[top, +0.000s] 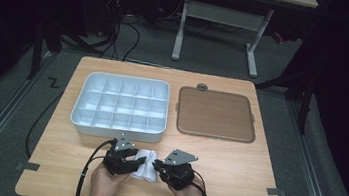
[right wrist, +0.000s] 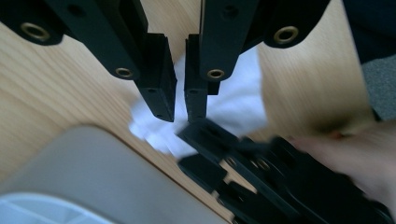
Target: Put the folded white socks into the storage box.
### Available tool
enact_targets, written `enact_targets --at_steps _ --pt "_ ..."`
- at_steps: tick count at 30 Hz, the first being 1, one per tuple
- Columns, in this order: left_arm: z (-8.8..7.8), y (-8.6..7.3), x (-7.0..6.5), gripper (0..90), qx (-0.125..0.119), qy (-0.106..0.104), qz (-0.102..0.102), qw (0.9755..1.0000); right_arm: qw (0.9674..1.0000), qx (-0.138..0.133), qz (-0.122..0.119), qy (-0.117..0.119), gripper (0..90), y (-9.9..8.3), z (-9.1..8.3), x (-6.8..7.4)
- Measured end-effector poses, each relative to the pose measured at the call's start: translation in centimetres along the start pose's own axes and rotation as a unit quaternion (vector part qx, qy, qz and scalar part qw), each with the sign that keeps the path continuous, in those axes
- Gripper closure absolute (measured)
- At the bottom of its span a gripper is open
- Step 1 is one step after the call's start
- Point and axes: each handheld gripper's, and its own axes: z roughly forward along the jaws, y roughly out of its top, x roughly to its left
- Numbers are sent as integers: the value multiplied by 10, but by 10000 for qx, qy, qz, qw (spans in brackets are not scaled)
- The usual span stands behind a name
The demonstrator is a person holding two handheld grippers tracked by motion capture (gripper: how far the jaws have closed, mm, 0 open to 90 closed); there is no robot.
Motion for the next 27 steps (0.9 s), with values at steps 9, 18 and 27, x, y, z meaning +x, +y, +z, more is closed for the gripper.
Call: enact_targets --at_steps 9,18,27 --pt "0 0 1 549 29 1 15 10000 9994 279 -93 177 820 1 21 11" --pt "4 -7 1 560 4 -36 177 9998 9994 354 -24 35 856 -18 24 -4" --pt "1 -2 2 497 -78 -25 -24 10000 9993 340 45 128 880 -17 24 -8"
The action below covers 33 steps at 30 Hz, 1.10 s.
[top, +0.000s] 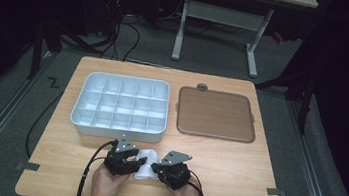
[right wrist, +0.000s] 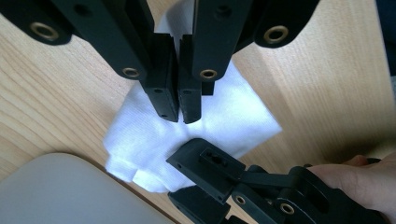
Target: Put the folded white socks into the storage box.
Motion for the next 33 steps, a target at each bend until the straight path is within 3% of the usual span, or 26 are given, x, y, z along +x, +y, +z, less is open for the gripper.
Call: enact_targets --at_steps 5,12,16,24,33 --pt "-14 7 -9 432 -170 -130 69 9997 9998 -174 -90 -101 878 12 -13 3" --pt "-24 0 -24 429 -43 -173 219 9996 9995 -256 8 -184 878 21 -11 -4" --pt "-24 -9 -29 434 25 -101 338 9994 9997 -121 -2 -200 878 24 -4 -6" --pt "-15 -22 -24 424 214 1 454 9987 9998 56 148 -118 873 17 7 -18" --pt "-11 -19 -18 437 337 -7 459 9984 9997 88 230 -87 875 11 10 -23"
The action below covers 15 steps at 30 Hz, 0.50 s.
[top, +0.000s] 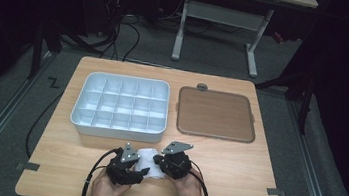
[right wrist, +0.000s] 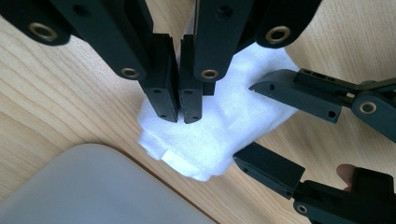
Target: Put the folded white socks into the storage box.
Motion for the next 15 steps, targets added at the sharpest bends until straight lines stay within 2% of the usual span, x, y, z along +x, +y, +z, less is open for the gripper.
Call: enact_targets --at_steps 6,13,15 --pt "0 1 4 437 1 -17 -23 10000 10000 -23 17 -12 879 -1 2 1" --pt "0 3 8 439 -40 -50 -154 9999 10000 -72 57 -7 882 -3 4 1" --pt "-1 3 10 441 -32 -34 -128 9999 9999 -78 61 -20 883 -3 5 2"
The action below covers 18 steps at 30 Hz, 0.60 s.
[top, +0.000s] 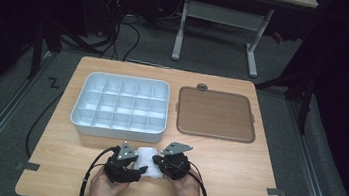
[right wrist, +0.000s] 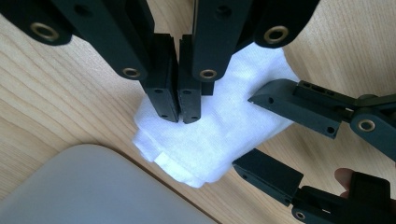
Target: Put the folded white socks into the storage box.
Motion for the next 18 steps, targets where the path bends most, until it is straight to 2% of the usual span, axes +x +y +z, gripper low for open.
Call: enact_targets --at_steps 7,9,12,18 --pt "-6 4 10 440 -21 31 -147 9999 10000 -55 -7 -1 884 3 5 5" --pt "-9 5 14 438 -38 73 -182 9998 10000 -61 -24 23 884 4 7 8" --pt "-14 7 20 441 -129 150 -103 9998 9999 -96 -81 76 883 7 12 12" --pt "-22 13 33 441 -183 290 -216 9992 9997 -145 -110 171 882 12 21 20"
